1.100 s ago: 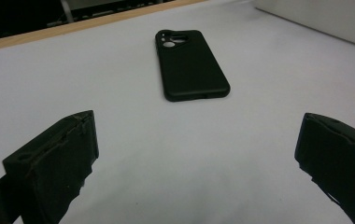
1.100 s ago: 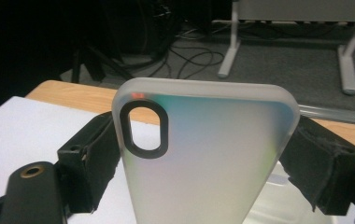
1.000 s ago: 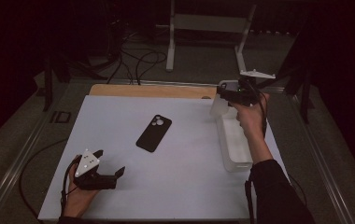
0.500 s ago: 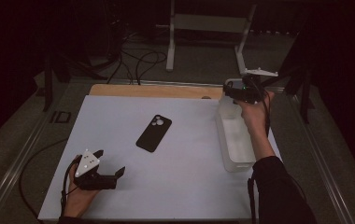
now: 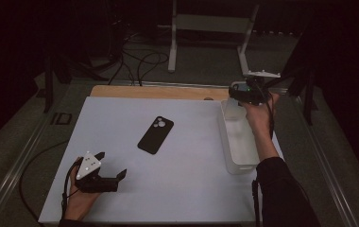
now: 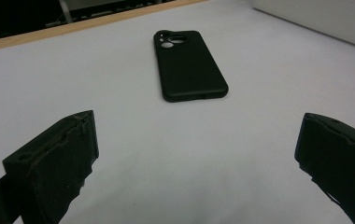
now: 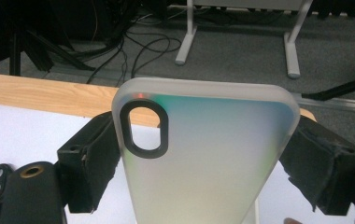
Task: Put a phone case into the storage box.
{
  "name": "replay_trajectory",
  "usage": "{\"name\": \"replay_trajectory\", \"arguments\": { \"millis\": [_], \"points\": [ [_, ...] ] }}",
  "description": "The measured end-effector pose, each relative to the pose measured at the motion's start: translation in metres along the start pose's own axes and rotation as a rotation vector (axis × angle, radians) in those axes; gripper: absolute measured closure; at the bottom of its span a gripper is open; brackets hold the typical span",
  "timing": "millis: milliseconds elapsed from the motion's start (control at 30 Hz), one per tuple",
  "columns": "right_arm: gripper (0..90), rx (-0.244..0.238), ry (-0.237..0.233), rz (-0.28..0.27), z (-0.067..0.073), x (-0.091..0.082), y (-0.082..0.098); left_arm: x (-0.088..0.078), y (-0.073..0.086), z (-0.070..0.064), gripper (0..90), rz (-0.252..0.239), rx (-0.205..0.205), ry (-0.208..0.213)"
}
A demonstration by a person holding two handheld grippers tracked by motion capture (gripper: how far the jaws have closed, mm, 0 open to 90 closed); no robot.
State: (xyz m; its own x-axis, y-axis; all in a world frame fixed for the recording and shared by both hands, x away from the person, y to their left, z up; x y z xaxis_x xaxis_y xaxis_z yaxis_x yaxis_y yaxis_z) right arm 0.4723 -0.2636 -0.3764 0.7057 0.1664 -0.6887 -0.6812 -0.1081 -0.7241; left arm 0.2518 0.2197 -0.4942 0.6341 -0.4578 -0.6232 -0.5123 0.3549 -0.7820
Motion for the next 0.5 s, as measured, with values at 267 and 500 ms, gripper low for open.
{"name": "replay_trajectory", "arguments": {
  "millis": [267, 500],
  "points": [
    [16.9, 0.005, 0.015, 0.04, 0.0, 0.016, 0.008, -0.001, 0.0, 0.0, 0.2, -0.002, -0.001, 0.0],
    [16.8, 0.013, 0.028, 0.077, -0.001, 0.031, 0.015, -0.001, 0.0, 0.0, 0.2, -0.003, -0.002, 0.001]
  ]
}}
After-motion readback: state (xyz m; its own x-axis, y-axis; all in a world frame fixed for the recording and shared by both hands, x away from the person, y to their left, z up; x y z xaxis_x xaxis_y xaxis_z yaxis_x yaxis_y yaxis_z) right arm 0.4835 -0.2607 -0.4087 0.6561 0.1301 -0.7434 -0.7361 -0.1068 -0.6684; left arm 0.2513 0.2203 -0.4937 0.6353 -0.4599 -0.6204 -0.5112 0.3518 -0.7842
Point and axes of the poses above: each handheld gripper's, and its own axes: x roughly forward along the jaws, y roughly out of its underside, z roughly to its left, the point moved 1 cm from there along x, roughly forward along the jaws, and after that the axes turned 10 degrees about z, right-handed, at the moved point
